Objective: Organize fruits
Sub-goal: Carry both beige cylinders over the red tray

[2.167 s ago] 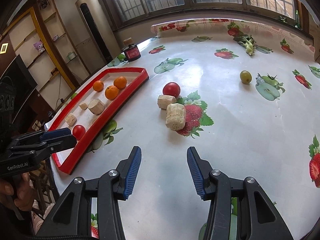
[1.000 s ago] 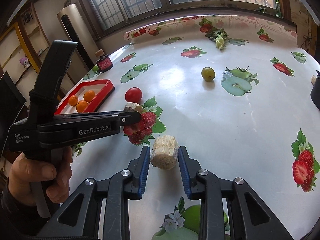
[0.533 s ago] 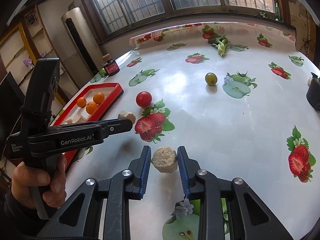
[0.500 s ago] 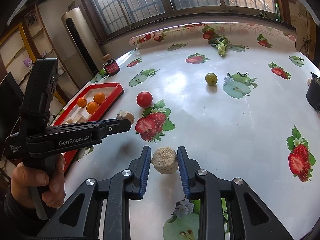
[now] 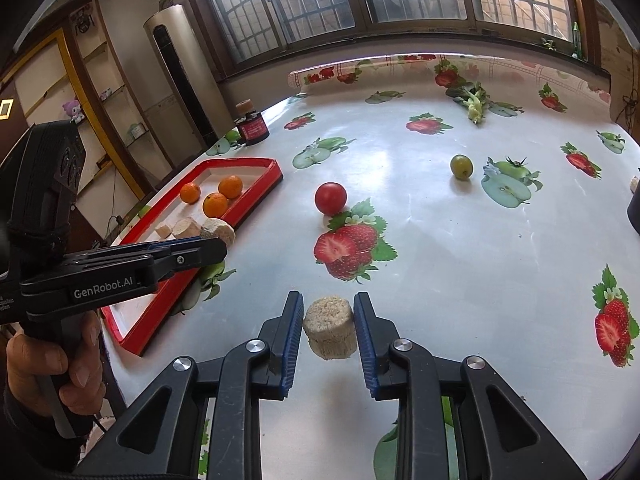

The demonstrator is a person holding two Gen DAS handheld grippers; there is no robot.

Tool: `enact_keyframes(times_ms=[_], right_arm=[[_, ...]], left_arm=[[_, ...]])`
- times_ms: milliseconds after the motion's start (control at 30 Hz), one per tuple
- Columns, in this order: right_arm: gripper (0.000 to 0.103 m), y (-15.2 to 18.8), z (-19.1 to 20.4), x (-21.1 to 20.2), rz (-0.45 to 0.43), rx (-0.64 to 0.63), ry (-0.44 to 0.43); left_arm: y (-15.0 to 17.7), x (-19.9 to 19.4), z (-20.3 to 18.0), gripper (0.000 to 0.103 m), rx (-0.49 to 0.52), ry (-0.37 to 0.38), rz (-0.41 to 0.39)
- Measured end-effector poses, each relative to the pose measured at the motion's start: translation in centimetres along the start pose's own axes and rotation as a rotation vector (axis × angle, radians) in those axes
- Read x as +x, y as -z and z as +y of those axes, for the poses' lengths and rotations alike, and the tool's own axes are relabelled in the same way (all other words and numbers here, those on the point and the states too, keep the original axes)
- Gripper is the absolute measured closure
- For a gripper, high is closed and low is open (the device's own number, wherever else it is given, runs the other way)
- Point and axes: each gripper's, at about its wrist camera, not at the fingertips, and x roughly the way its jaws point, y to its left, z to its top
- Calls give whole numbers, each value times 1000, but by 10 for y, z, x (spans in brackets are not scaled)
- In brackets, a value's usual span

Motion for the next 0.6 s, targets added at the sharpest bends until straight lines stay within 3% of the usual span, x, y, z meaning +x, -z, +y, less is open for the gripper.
enact_keyframes(times_ms=[600], right_arm=[[76, -18, 58, 8, -7, -102, -62]], left_arm=[[11, -34, 51, 80, -70, -82, -48]])
